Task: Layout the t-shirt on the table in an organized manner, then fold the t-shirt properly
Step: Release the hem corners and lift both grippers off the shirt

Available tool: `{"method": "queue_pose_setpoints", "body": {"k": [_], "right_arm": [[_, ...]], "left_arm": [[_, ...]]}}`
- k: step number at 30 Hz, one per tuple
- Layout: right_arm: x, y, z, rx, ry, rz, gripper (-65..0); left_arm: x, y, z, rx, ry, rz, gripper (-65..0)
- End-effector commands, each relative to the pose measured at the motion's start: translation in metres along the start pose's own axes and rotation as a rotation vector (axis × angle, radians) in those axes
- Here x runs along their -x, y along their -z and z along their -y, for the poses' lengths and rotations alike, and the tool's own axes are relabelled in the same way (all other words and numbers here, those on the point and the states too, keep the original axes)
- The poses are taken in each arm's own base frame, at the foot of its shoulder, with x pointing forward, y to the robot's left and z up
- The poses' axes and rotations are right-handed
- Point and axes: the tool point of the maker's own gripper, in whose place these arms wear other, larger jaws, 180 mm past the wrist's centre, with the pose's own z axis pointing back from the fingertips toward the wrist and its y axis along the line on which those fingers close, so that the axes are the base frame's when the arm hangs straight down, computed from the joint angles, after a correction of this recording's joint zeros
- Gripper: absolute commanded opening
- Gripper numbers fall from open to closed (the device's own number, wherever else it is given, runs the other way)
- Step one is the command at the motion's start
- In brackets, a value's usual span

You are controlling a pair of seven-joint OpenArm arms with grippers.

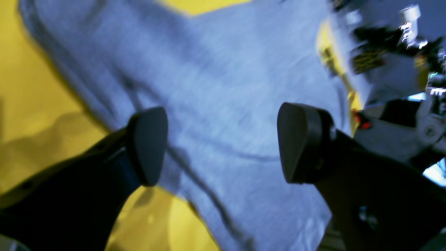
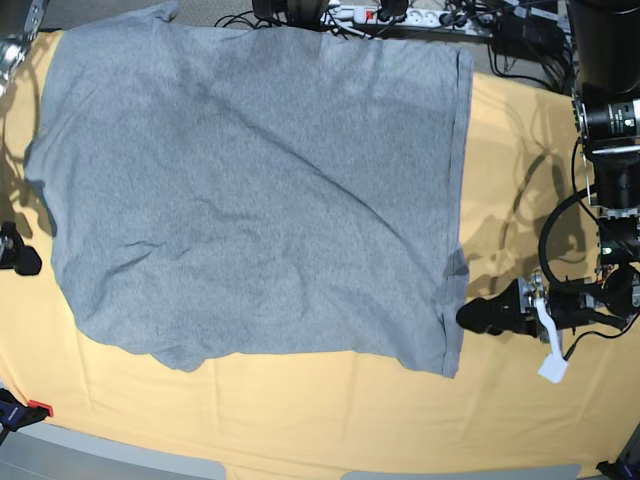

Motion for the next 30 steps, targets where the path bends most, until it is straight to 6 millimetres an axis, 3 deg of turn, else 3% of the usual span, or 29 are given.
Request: {"method": "queue_pose_setpoints", "body": {"k": [1,7,12,16,24,30], "right_arm": [[-0.019,-0.017,-0.003,0.003,-0.052,0.051,-25.0],[0.019,-0.045,-0.007,0.023,-0.059,0.009,-25.0],[0.050,-0.071,0.004,0.050,0.016,-0.002,-25.0],[0.066,-0.087,-0.001,0.007,0.101,0.062,-25.0],[0.150,-0.083,-0.017,-0.008,0.266,-0.034,-25.0],[0.171,-0.077,-0.028,-0.025,0.318,-0.041,-25.0]], "left_arm": [[-0.020,-0.011,0.005,0.001,0.037,0.047,-15.6],[-0.018,-0.013,0.003,-0.006,0.035,0.044,-15.6],[-0.018,-0.021,0.000,-0.026,0.037,0.043,-15.6],[-0.018,-0.025,-0.002,-0.036,0.037,0.042,-15.6],[-0.019,-0.026,-0.003,-0.038,0.038,0.042,-15.6],[-0.018,-0.026,-0.003,-0.039,0.038,0.041,-15.6]]}}
